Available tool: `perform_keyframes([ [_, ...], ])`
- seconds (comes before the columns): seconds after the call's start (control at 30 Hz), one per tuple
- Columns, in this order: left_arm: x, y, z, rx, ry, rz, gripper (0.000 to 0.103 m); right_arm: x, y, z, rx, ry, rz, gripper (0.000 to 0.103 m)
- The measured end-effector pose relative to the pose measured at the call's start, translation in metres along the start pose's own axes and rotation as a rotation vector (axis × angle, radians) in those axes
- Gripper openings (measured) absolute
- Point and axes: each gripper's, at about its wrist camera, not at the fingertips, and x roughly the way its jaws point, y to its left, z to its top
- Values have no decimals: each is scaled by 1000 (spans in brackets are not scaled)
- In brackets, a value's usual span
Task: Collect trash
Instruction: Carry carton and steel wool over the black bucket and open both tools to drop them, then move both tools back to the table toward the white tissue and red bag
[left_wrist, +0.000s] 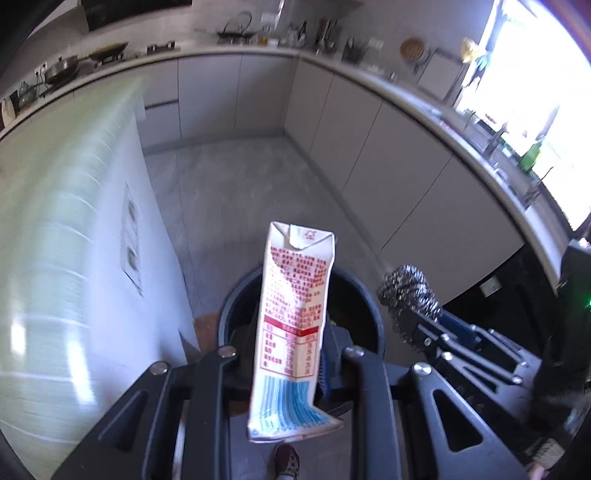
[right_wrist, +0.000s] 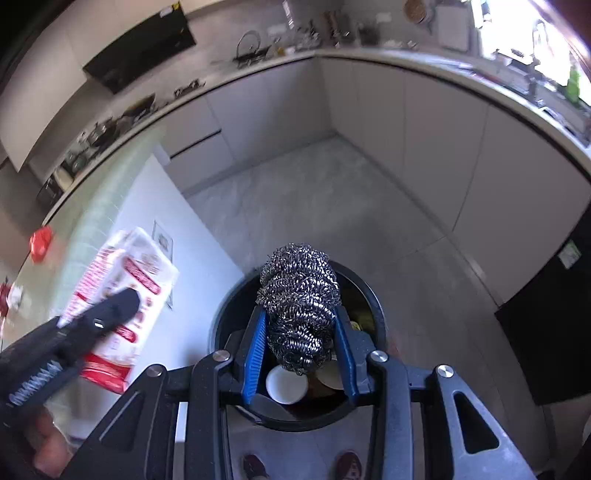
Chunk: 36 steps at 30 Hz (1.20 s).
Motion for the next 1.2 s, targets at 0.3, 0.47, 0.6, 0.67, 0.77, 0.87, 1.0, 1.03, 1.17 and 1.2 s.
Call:
perform_keyframes([
  [0.3, 50, -19, -5, -41, 31, 136, 66, 48, -32, 5, -80, 36, 69, 62],
  [0.47, 18, -21, 5, -104, -34, 169, 66, 32, -44, 14, -64, -15, 61, 64],
  [0.6, -23, -22, 18, -110, -81, 184, 66, 0, -33, 27, -79, -72, 56, 64],
  [0.67, -50, -18, 23, -129, -110, 187, 66, -16, -21, 33, -100, -100, 60, 64],
  [0.77, -90, -2, 28, -152, -153, 190, 66, -43, 8, 40, -133, -137, 81, 64],
  [0.87, -127, 26, 27, -160, -197, 209, 67, -63, 43, 44, -154, -166, 116, 65],
  [1.0, -163, 76, 20, -183, -233, 257, 69, -80, 105, 40, -196, -190, 160, 68],
  [1.03, -172, 93, 16, -192, -236, 272, 69, -83, 127, 37, -208, -190, 175, 69],
  [1.17, -204, 169, 0, -245, -233, 307, 69, -90, 206, 24, -247, -181, 226, 73],
  [1.2, -208, 181, -4, -250, -234, 313, 69, -92, 225, 21, -259, -181, 230, 73],
])
